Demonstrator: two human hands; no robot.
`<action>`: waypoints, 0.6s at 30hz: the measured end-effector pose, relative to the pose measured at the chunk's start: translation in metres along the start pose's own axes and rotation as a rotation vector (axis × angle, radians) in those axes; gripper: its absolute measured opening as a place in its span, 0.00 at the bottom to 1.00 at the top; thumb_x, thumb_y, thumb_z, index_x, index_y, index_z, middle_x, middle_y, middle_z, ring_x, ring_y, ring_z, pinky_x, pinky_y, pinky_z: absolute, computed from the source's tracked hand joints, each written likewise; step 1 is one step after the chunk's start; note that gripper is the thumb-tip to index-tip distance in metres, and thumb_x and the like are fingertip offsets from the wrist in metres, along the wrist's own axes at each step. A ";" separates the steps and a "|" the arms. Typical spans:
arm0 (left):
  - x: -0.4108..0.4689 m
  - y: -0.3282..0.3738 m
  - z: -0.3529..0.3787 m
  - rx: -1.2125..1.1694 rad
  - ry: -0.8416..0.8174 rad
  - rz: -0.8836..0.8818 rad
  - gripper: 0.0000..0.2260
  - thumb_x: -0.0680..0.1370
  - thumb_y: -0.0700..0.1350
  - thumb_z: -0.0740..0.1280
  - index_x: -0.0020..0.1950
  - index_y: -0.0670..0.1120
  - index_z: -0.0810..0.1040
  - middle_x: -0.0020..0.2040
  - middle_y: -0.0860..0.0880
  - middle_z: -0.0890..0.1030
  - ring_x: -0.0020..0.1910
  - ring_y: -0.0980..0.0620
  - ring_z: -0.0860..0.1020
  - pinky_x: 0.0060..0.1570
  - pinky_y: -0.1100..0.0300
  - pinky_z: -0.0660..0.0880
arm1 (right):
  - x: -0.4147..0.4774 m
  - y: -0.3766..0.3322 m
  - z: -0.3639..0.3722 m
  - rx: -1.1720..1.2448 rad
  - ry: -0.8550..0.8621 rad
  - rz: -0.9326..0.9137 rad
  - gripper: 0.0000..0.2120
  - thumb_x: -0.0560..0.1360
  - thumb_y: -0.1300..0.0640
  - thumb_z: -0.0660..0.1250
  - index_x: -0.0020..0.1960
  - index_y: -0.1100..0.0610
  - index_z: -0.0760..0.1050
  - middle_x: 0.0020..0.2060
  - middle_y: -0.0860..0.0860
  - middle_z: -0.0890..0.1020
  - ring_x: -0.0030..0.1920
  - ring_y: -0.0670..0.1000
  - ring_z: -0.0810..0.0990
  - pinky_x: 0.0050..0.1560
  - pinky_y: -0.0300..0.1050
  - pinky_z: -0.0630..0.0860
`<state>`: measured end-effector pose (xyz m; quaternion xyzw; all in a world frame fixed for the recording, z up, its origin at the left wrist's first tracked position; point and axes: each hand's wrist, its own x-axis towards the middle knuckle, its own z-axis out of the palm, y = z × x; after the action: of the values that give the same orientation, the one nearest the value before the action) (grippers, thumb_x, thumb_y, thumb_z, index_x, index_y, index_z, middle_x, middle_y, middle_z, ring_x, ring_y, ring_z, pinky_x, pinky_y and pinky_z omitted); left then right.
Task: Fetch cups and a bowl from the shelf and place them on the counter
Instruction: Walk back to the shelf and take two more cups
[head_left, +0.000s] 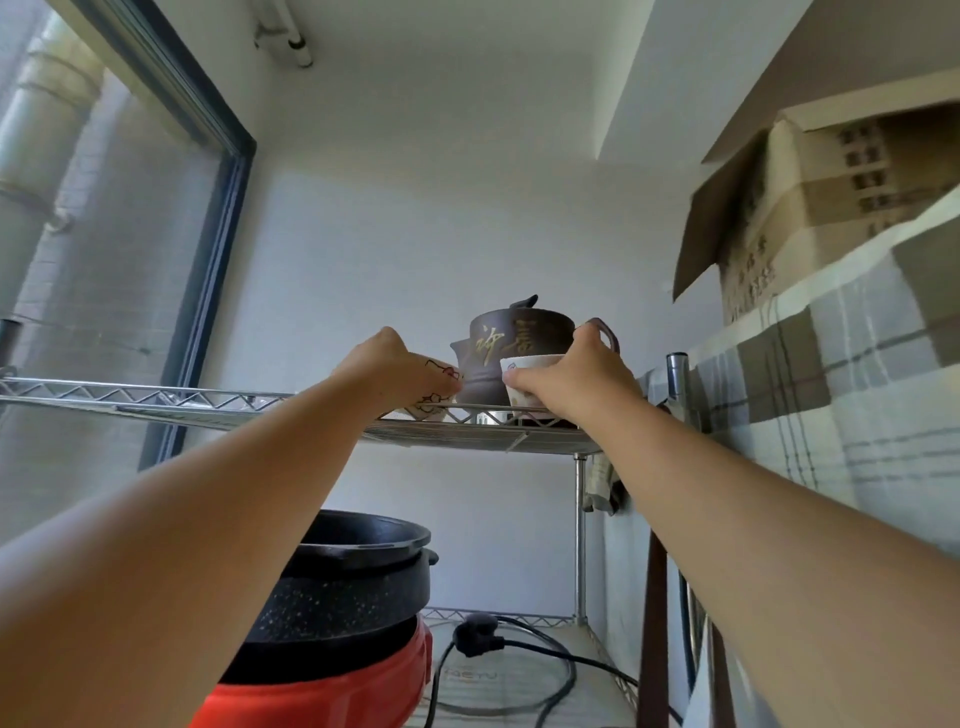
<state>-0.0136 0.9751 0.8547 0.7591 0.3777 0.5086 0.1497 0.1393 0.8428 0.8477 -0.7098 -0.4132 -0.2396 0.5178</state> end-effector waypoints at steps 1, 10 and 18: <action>-0.002 0.000 -0.003 -0.079 0.012 0.013 0.36 0.52 0.64 0.74 0.51 0.49 0.64 0.41 0.54 0.71 0.39 0.54 0.73 0.35 0.58 0.72 | 0.000 -0.001 -0.002 0.058 0.010 -0.011 0.44 0.57 0.36 0.73 0.66 0.54 0.62 0.47 0.47 0.71 0.44 0.52 0.72 0.40 0.44 0.68; -0.045 -0.011 -0.047 -0.836 -0.045 0.244 0.20 0.66 0.47 0.78 0.54 0.42 0.81 0.49 0.43 0.85 0.50 0.47 0.84 0.55 0.49 0.80 | -0.031 -0.019 -0.025 0.657 0.071 -0.064 0.47 0.51 0.42 0.80 0.66 0.56 0.69 0.59 0.51 0.78 0.56 0.53 0.79 0.56 0.53 0.80; -0.133 -0.060 -0.049 -1.152 -0.235 0.272 0.19 0.66 0.39 0.74 0.57 0.42 0.77 0.44 0.48 0.87 0.46 0.51 0.85 0.42 0.60 0.81 | -0.128 0.004 -0.032 0.860 -0.024 -0.069 0.34 0.55 0.47 0.81 0.58 0.53 0.74 0.54 0.54 0.81 0.54 0.56 0.82 0.49 0.54 0.83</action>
<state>-0.1082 0.9106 0.7519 0.6485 -0.0779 0.5587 0.5111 0.0762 0.7695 0.7586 -0.4181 -0.5049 -0.0543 0.7532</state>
